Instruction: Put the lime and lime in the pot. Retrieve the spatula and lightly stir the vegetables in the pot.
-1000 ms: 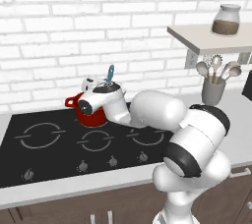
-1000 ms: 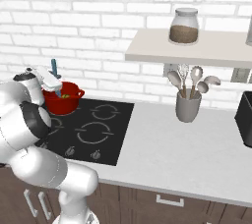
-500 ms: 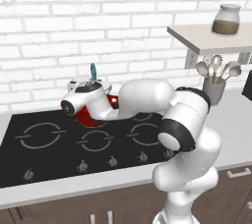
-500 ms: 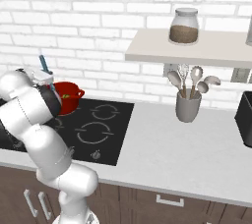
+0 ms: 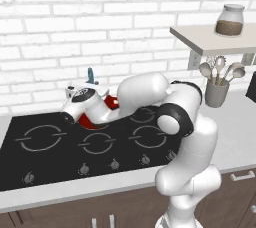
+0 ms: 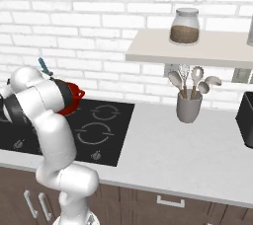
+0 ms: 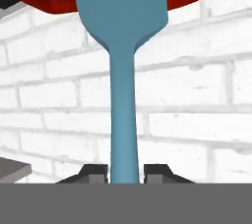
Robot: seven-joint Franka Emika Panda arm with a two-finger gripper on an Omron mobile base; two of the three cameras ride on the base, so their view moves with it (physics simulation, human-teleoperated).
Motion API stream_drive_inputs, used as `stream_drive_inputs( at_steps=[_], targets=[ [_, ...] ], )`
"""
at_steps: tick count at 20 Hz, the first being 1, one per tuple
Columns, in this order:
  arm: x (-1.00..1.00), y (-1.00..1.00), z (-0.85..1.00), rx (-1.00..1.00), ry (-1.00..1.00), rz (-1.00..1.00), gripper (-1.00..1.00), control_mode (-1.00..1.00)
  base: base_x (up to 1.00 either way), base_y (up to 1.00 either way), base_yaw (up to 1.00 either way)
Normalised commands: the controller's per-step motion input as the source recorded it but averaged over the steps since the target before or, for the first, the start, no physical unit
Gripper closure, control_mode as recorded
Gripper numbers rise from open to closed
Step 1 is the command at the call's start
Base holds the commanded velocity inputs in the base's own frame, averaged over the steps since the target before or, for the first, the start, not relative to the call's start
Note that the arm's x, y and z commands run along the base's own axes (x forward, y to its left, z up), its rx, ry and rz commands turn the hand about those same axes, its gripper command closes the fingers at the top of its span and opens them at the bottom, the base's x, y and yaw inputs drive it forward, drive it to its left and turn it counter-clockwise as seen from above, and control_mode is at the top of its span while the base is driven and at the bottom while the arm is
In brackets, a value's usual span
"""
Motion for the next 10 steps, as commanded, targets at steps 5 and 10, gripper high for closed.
stream_drive_inputs(
  at_steps=[5, 10],
  targets=[
    [0.14, 0.01, 0.06, 0.01, 0.11, 0.04, 1.00, -1.00, 0.00, 0.00, 0.00],
    [0.11, 0.00, -0.03, 0.00, 0.16, 0.04, 1.00, -1.00, 0.00, 0.00, 0.00]
  ],
)
